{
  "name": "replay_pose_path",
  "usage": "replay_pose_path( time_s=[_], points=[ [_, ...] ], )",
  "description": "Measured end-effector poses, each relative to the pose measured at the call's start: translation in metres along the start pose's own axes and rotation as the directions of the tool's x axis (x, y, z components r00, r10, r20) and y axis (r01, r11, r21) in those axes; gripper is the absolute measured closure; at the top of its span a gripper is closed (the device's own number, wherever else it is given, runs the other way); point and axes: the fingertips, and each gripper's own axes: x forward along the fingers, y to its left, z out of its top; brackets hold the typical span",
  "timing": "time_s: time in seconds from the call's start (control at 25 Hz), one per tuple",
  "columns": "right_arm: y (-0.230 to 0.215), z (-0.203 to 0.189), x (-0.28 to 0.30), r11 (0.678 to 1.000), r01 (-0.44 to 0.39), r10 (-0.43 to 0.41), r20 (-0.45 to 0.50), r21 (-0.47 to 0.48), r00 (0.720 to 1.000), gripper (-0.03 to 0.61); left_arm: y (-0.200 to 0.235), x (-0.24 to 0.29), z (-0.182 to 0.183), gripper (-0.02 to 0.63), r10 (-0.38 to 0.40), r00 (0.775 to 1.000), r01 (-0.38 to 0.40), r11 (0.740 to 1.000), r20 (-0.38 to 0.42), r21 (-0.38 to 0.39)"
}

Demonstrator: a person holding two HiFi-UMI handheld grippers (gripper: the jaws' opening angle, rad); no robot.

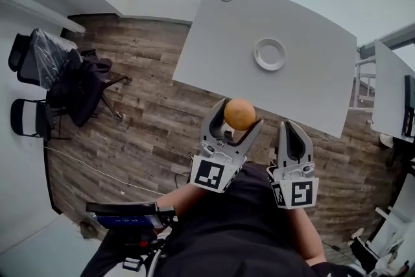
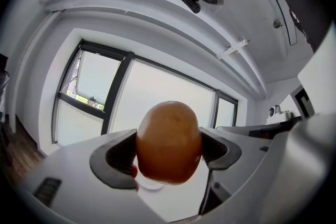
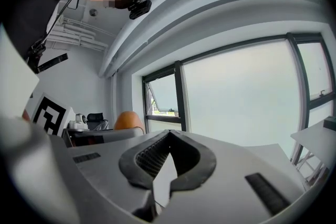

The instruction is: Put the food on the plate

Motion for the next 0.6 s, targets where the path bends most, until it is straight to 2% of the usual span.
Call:
replay_pose_path(
  time_s=[0.28, 0.6],
  points=[
    [-0.016, -0.009, 0.014, 1.000, 0.018, -0.017, -0.024, 0.015, 1.000, 0.581, 0.012, 0.013, -0.003, 0.245, 0.046, 0.999, -0.045, 0.999, -0.021, 0.012],
    [-0.047, -0.006, 0.004, 1.000, -0.014, 0.015, -0.018, 0.024, 1.000, 0.581, -0.022, 0.028, -0.011, 0.245, 0.054, 0.998, -0.051, 0.997, -0.042, 0.052]
  ],
)
